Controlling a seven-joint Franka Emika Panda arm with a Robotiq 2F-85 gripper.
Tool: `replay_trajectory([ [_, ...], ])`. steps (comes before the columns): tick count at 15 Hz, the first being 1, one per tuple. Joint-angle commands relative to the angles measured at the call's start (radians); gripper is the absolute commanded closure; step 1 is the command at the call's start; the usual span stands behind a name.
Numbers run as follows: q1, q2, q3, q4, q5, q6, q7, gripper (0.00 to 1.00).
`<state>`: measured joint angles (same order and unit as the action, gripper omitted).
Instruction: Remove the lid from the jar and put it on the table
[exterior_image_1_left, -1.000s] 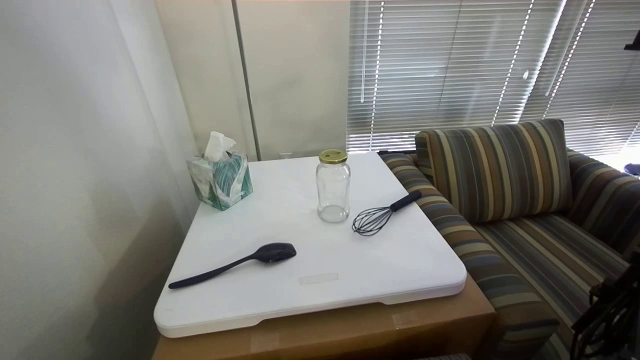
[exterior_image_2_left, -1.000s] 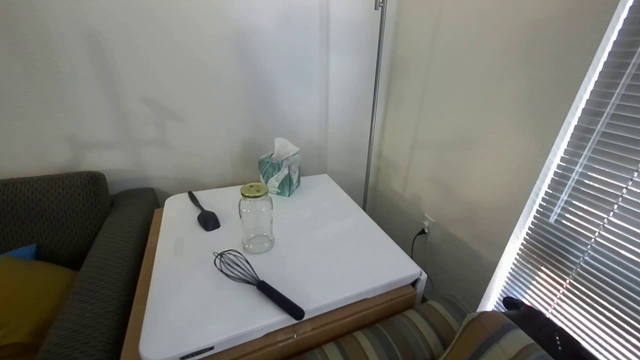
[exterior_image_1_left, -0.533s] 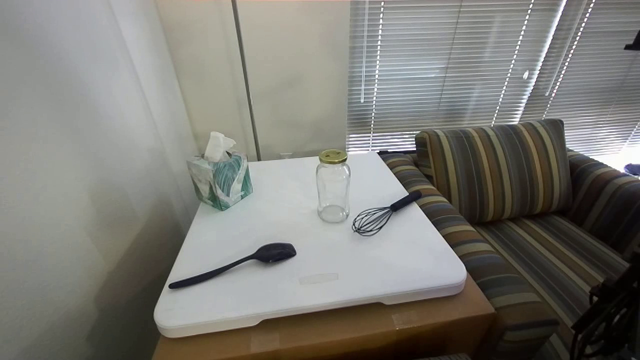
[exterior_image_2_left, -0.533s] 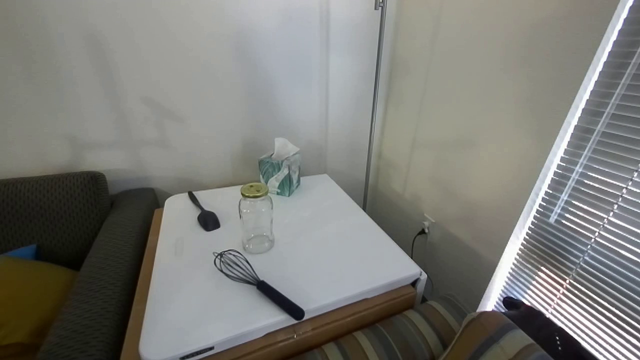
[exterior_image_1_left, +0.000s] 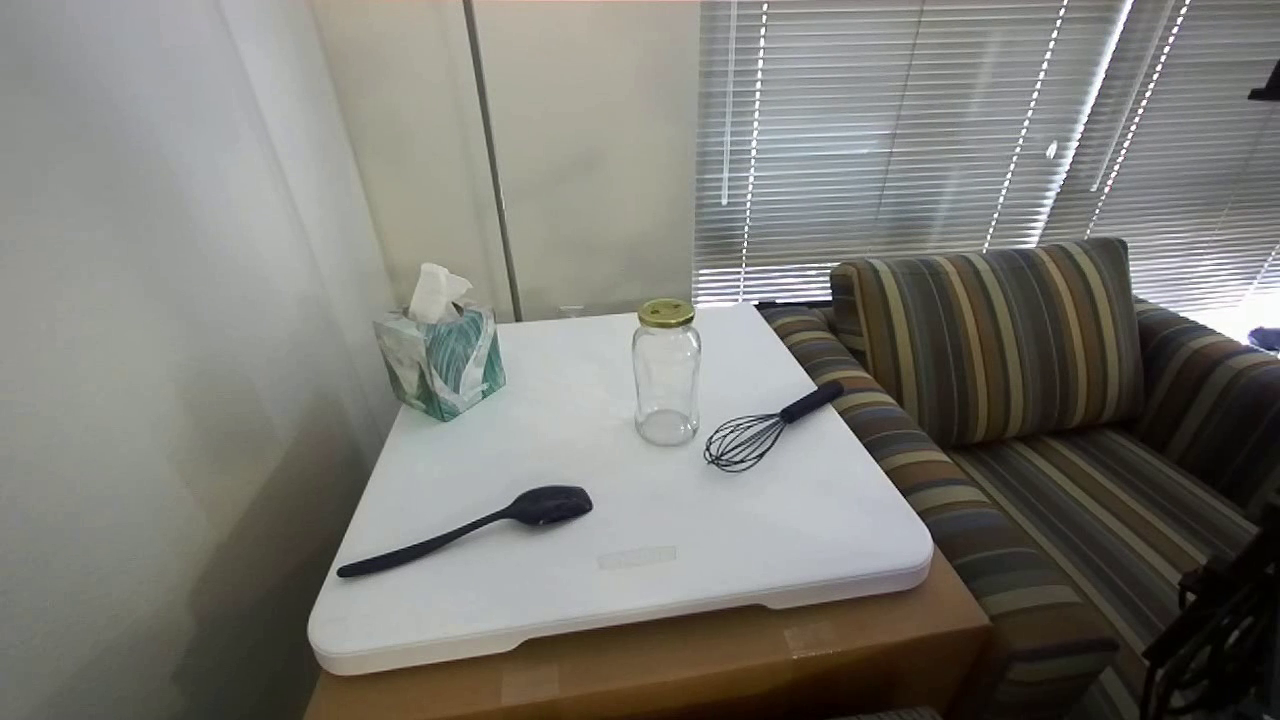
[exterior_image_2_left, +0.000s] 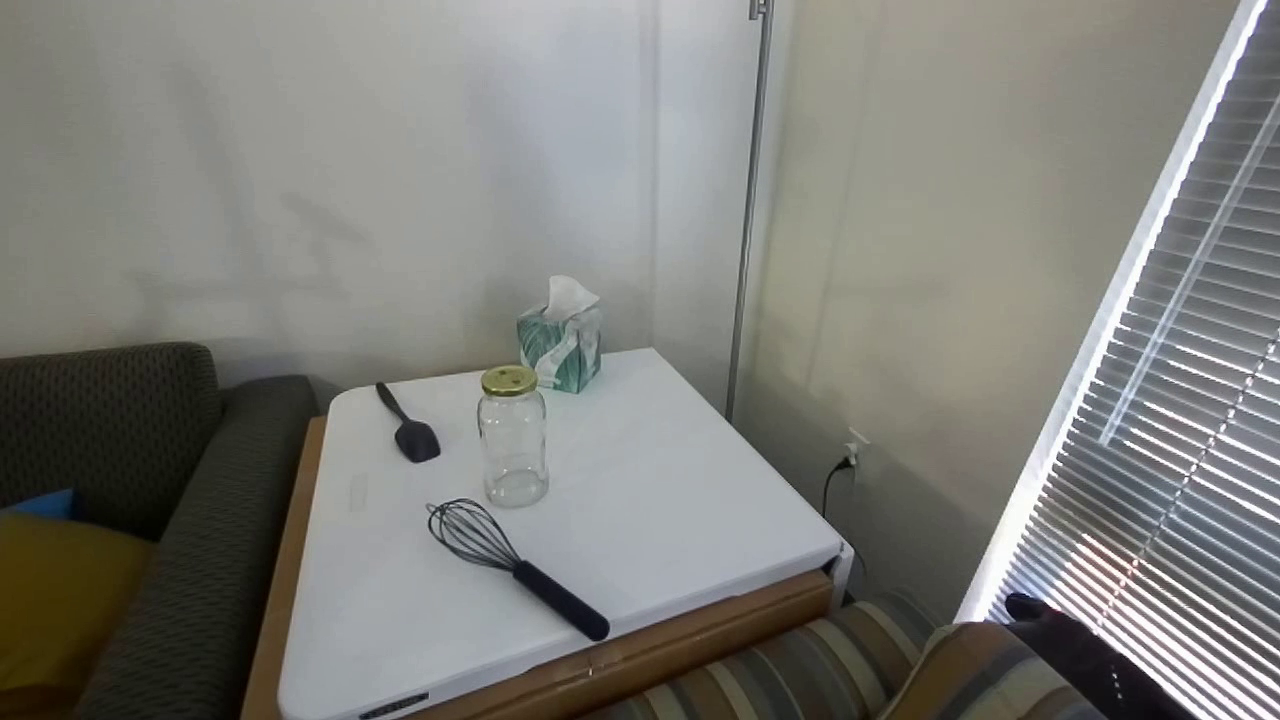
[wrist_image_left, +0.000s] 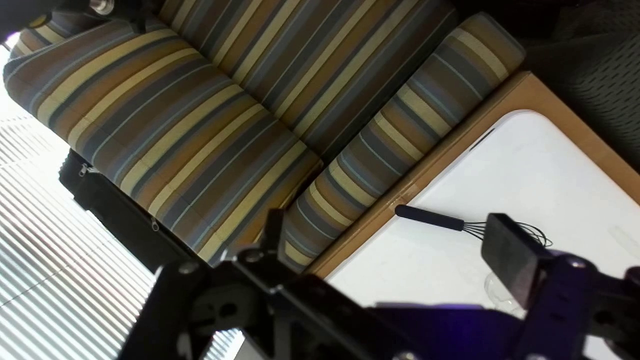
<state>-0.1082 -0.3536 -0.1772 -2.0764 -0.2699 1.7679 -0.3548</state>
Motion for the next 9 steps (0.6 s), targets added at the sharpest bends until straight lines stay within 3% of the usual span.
replay_trajectory([
  [1, 0.001, 0.025, 0.001, 0.011, -0.004, 0.024, 0.012, 0.00],
  [6, 0.021, 0.074, 0.005, 0.016, -0.004, 0.172, -0.016, 0.00],
  [9, 0.043, 0.198, 0.005, 0.110, 0.035, 0.243, -0.045, 0.00],
])
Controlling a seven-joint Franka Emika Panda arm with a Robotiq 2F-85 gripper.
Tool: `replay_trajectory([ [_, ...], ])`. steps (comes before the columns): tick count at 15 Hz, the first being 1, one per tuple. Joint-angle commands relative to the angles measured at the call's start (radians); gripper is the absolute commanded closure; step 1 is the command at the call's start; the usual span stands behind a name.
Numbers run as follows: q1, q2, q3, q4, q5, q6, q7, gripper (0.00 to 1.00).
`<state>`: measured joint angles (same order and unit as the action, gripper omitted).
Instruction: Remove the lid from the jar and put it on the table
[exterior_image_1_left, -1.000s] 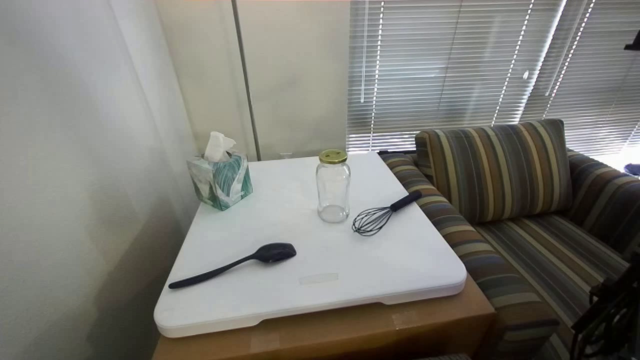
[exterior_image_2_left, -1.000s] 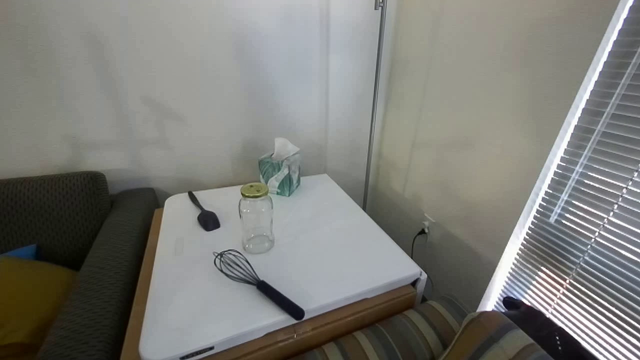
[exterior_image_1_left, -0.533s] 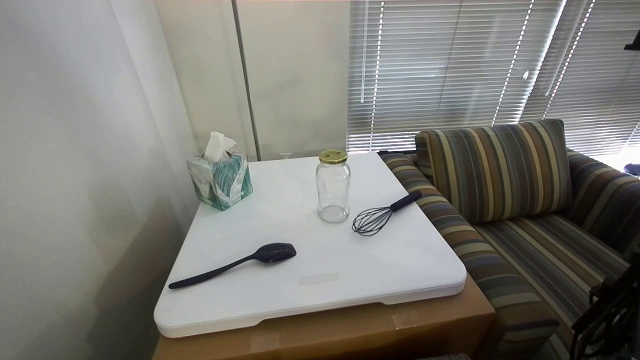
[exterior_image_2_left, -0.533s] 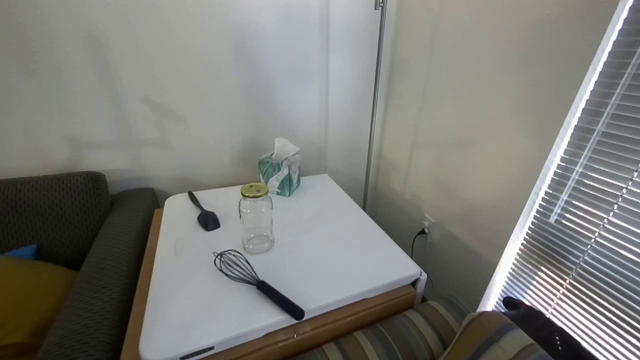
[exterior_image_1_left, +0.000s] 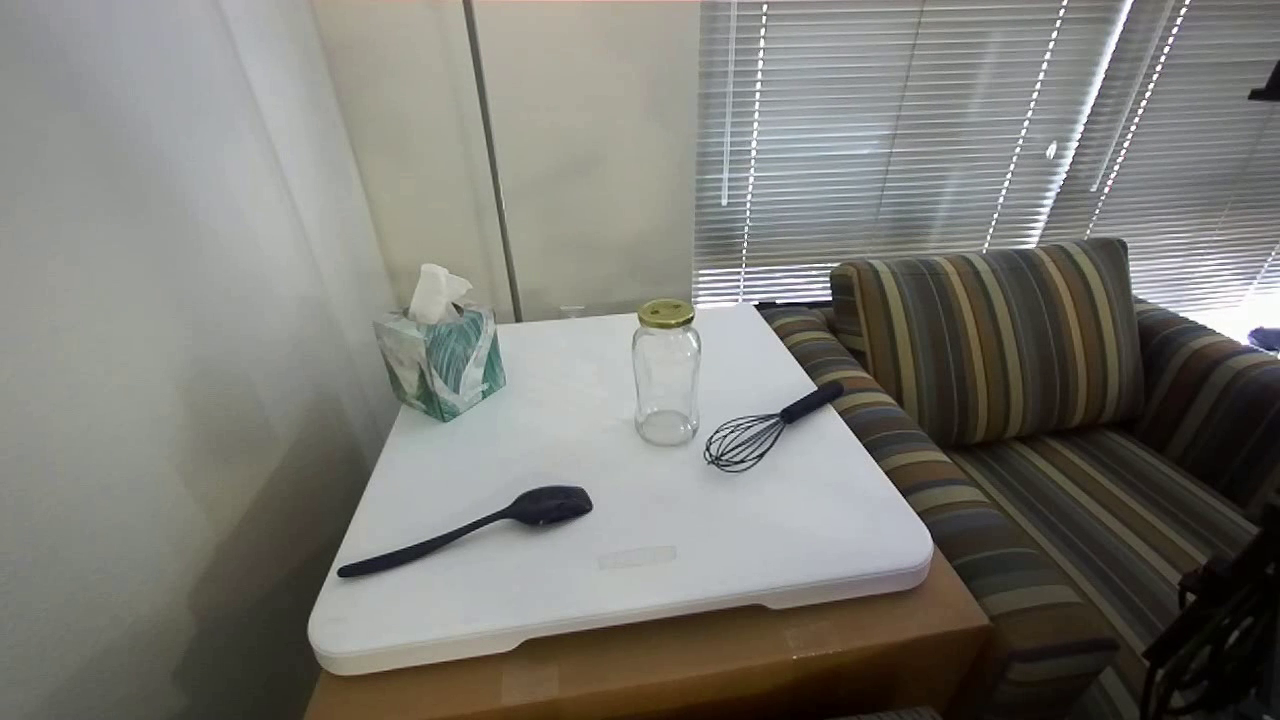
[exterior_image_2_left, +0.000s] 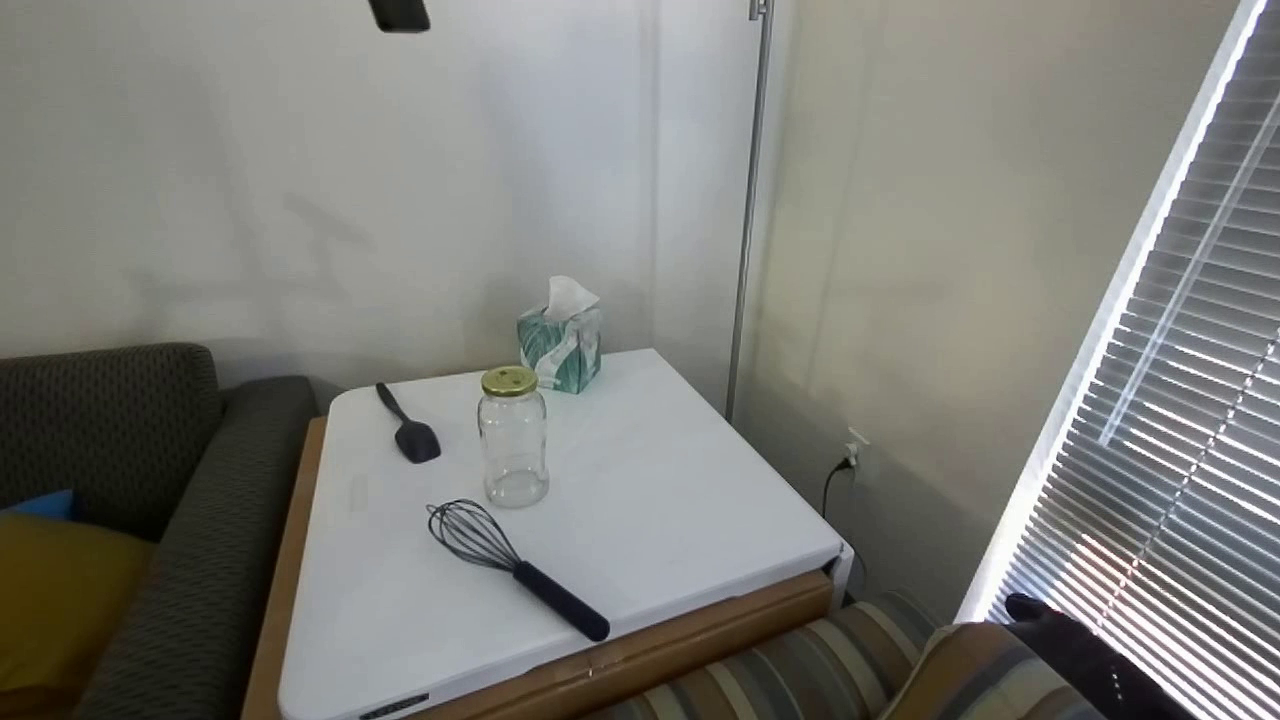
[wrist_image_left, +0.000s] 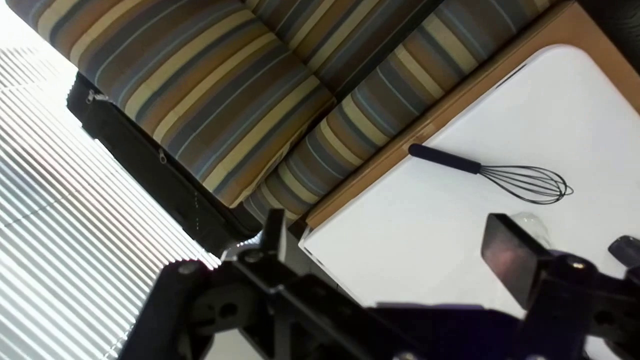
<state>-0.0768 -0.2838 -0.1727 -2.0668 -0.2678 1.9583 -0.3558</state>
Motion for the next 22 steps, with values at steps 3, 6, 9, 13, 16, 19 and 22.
replay_trajectory([
  [3, 0.023, 0.234, 0.006, 0.189, 0.096, 0.104, -0.083, 0.00],
  [6, 0.019, 0.326, 0.024, 0.273, 0.177, 0.108, -0.126, 0.00],
  [9, 0.011, 0.384, 0.051, 0.329, 0.277, 0.090, -0.181, 0.00],
  [13, 0.014, 0.417, 0.097, 0.349, 0.385, 0.071, -0.228, 0.00],
  [16, 0.042, 0.415, 0.131, 0.315, 0.304, 0.124, -0.151, 0.00],
  [19, 0.072, 0.425, 0.163, 0.289, 0.215, 0.156, -0.084, 0.00],
  [22, 0.096, 0.463, 0.186, 0.297, 0.142, 0.173, -0.035, 0.00],
])
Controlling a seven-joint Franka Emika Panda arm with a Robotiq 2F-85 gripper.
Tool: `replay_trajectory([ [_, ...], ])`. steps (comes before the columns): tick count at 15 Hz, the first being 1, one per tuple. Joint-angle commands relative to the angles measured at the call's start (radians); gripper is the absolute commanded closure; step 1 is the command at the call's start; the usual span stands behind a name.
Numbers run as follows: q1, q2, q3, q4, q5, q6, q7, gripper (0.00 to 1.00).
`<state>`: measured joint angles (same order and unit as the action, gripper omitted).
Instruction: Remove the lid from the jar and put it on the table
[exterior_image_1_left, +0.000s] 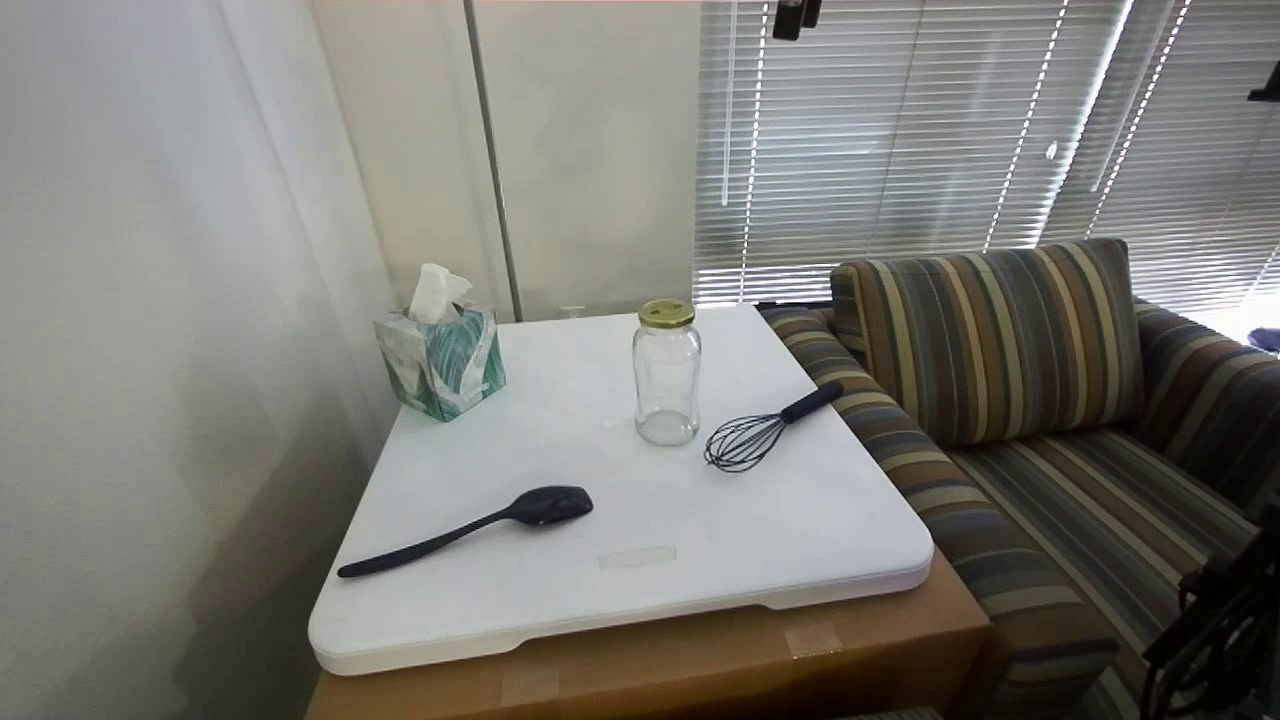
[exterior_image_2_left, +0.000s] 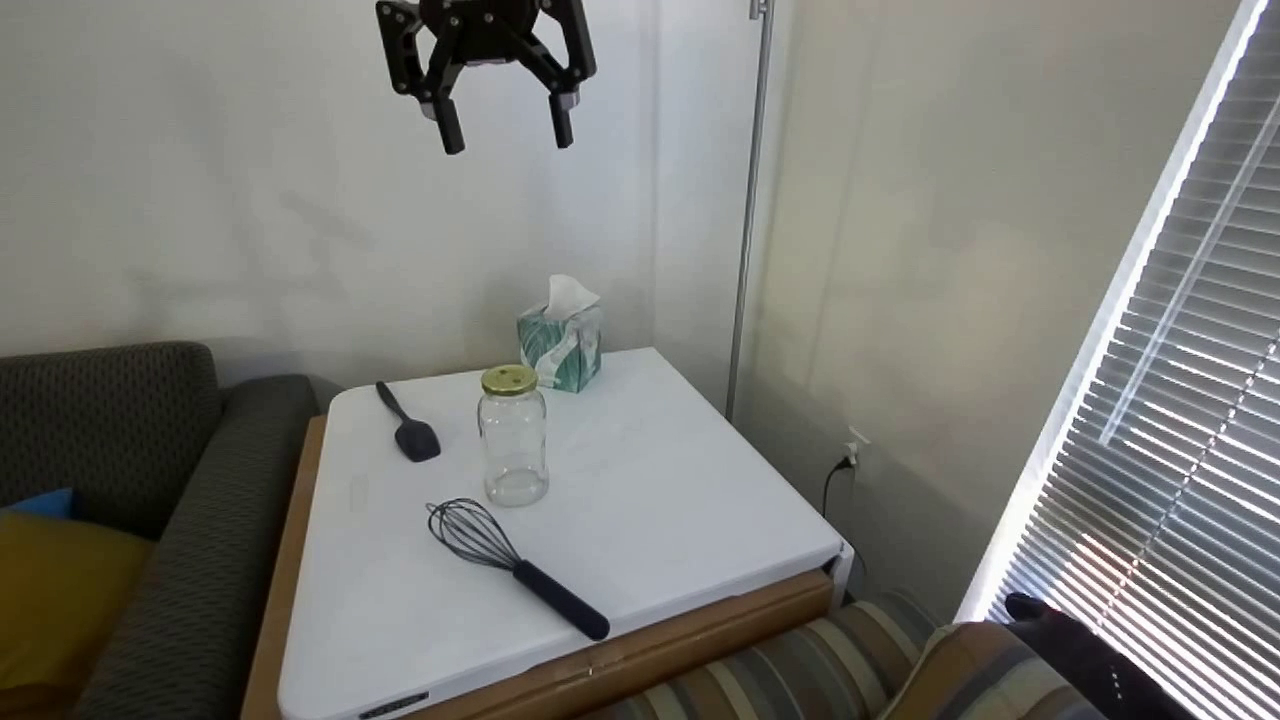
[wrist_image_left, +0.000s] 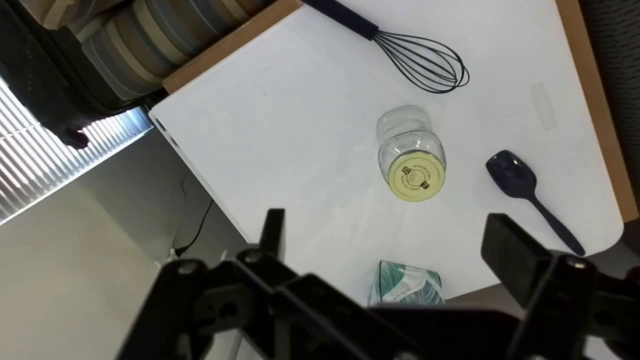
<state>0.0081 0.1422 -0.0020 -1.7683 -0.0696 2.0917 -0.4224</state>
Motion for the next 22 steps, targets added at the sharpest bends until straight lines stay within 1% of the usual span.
replay_trajectory([
  [1, 0.015, 0.058, 0.020, 0.007, -0.067, 0.040, 0.043, 0.00],
  [4, 0.011, 0.135, 0.028, 0.046, -0.060, 0.005, 0.022, 0.00],
  [5, 0.014, 0.081, 0.032, 0.007, -0.053, 0.016, 0.040, 0.00],
  [10, 0.014, 0.102, 0.032, 0.014, -0.052, 0.016, 0.052, 0.00],
  [12, 0.003, 0.145, 0.037, 0.033, -0.006, 0.026, 0.039, 0.00],
  [17, -0.050, 0.290, 0.060, 0.087, 0.178, 0.053, -0.053, 0.00],
  [20, -0.064, 0.369, 0.080, 0.131, 0.223, 0.084, -0.075, 0.00],
  [22, -0.052, 0.411, 0.088, 0.158, 0.210, 0.121, -0.042, 0.00],
])
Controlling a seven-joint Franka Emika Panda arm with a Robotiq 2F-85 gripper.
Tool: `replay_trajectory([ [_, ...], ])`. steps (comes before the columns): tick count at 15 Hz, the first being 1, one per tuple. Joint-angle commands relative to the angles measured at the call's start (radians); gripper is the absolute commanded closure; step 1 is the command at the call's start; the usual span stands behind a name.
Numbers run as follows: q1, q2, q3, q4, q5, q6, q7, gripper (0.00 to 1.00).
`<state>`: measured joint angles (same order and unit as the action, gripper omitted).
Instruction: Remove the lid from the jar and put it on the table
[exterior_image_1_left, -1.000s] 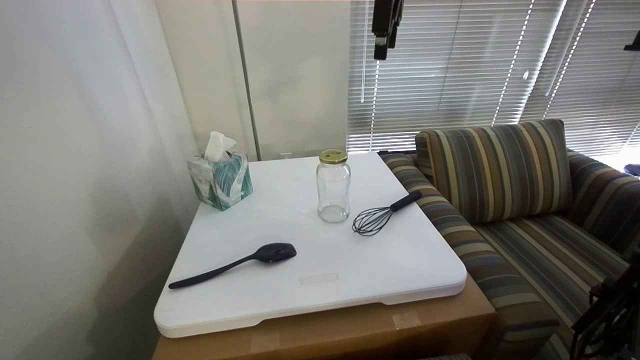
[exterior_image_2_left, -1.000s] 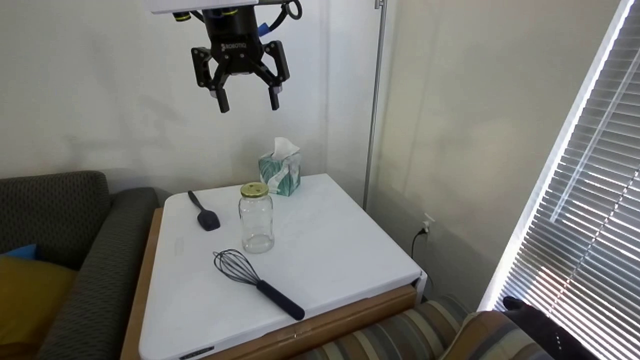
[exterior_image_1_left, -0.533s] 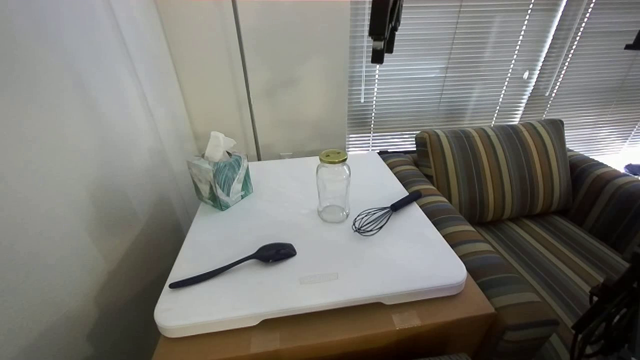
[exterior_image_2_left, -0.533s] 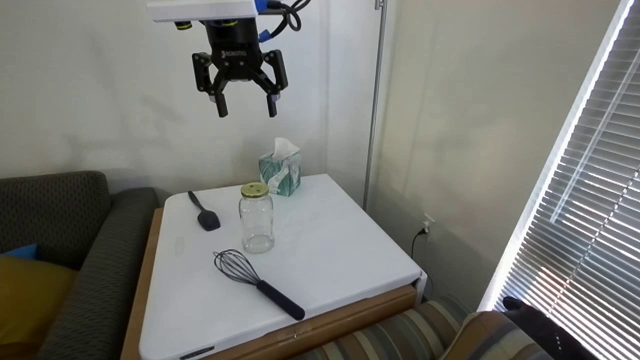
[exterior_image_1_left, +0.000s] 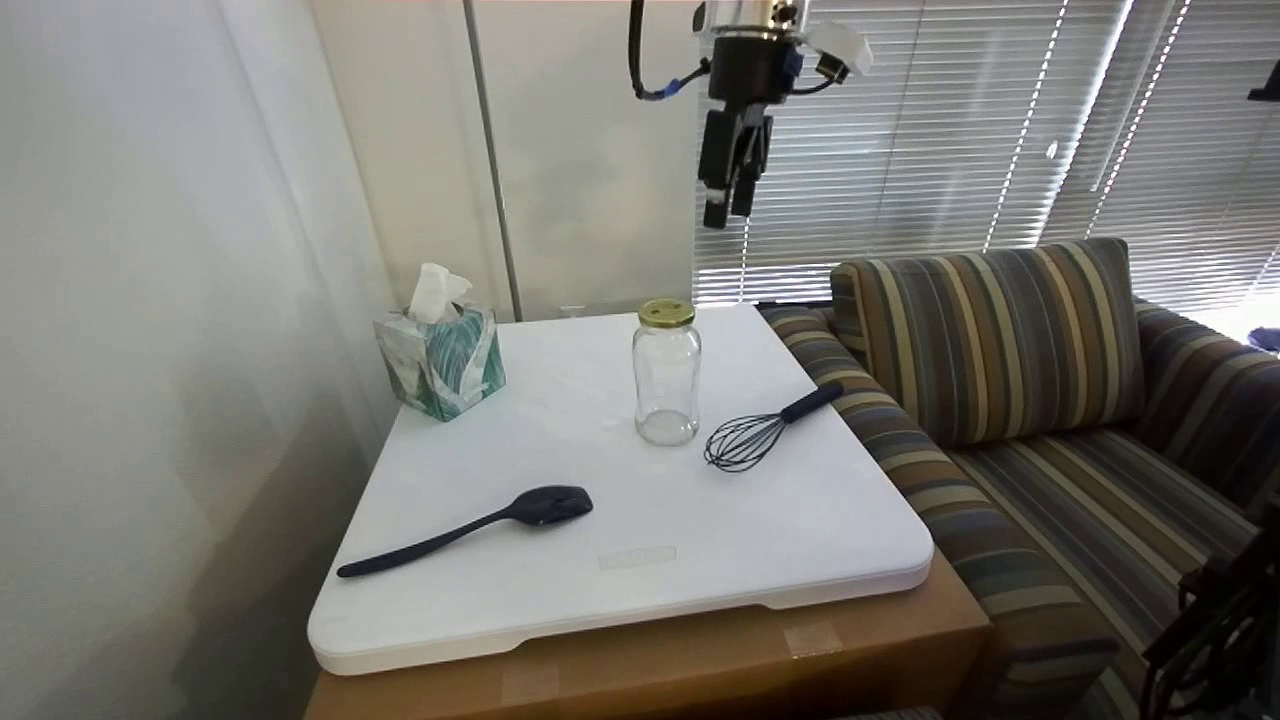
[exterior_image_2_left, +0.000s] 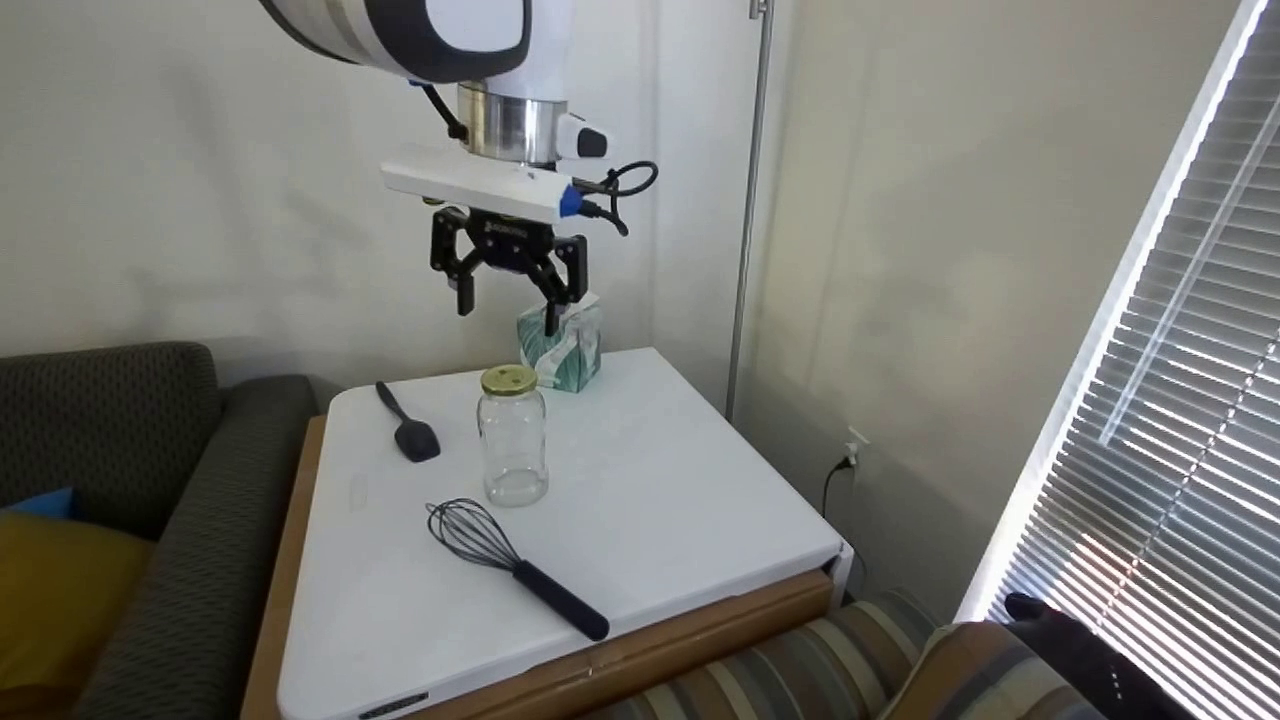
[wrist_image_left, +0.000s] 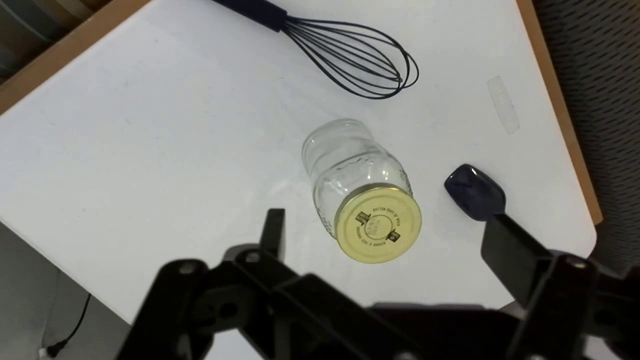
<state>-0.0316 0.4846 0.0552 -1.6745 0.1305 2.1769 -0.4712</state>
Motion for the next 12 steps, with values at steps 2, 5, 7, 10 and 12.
replay_trajectory([
  [2, 0.009, 0.106, 0.028, 0.093, -0.027, 0.070, 0.047, 0.00],
  [5, 0.025, 0.152, 0.034, 0.133, -0.050, 0.090, 0.082, 0.00],
  [7, 0.039, 0.185, 0.033, 0.165, -0.068, 0.066, 0.106, 0.00],
  [10, 0.053, 0.221, 0.037, 0.195, -0.091, 0.051, 0.122, 0.00],
  [12, 0.058, 0.245, 0.039, 0.215, -0.100, 0.046, 0.127, 0.00],
])
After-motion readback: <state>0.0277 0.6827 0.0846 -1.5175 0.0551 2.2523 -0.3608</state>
